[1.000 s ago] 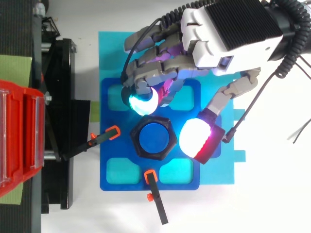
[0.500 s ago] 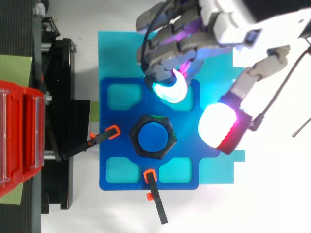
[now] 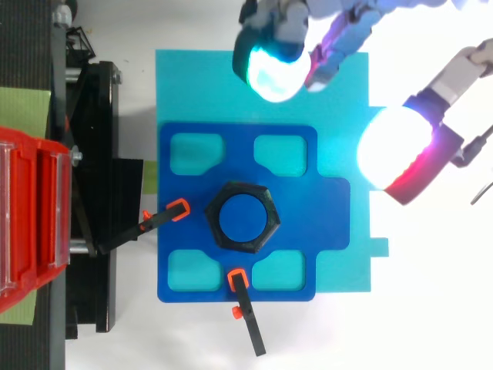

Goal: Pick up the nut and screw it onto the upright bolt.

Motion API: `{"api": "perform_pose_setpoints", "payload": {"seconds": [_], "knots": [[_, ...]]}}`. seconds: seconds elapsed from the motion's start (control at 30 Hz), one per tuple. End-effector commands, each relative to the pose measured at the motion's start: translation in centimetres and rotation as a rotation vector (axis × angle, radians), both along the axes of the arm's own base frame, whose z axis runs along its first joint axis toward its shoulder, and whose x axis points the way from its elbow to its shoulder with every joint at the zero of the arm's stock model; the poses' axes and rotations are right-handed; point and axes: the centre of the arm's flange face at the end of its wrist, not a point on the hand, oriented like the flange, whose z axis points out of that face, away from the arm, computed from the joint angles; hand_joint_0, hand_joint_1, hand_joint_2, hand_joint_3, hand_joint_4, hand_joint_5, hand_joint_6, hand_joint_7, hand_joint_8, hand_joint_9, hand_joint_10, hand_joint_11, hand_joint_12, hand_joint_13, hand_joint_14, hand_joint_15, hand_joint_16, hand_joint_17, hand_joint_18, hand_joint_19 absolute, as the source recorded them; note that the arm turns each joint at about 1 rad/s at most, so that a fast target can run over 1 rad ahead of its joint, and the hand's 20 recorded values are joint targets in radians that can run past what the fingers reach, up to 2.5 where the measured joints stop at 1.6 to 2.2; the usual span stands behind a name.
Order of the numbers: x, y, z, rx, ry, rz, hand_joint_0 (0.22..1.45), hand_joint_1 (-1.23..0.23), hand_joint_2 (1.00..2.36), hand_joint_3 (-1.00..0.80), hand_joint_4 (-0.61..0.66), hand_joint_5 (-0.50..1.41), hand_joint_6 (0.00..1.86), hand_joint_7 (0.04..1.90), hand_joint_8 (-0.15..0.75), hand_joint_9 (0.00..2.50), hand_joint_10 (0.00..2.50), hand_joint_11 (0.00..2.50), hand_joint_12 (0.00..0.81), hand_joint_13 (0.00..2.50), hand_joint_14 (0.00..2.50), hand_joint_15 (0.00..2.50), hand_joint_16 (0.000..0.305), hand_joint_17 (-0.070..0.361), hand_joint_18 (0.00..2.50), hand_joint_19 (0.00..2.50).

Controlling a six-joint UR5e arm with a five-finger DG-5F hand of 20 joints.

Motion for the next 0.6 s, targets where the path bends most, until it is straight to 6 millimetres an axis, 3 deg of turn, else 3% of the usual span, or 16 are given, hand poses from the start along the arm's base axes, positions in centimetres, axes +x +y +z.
{"api": "perform_pose_setpoints", "payload": {"seconds": [0.0,0.3,0.57], "knots": [[-0.2,-0.4,0.5,0.055,0.029,-0.103,0.43,-0.44,1.0,-0.5,0.2,-0.13,0.5,0.93,0.276,1.09,0.0,0.13,0.35,0.64,0.0,0.06,0.051,0.114,0.37,0.19],[-2.1,1.4,2.4,0.212,0.16,-0.23,0.44,-0.48,1.0,-0.5,0.14,-0.17,0.5,0.79,0.248,0.72,0.0,0.0,0.362,0.32,0.0,0.0,0.051,0.115,0.02,0.1],[-3.0,3.5,3.0,0.331,0.236,-0.317,0.43,-0.45,1.0,-0.5,0.11,-0.21,0.5,0.71,0.237,0.38,0.0,0.0,0.37,0.0,0.0,0.0,0.055,0.124,0.0,0.0]]}}
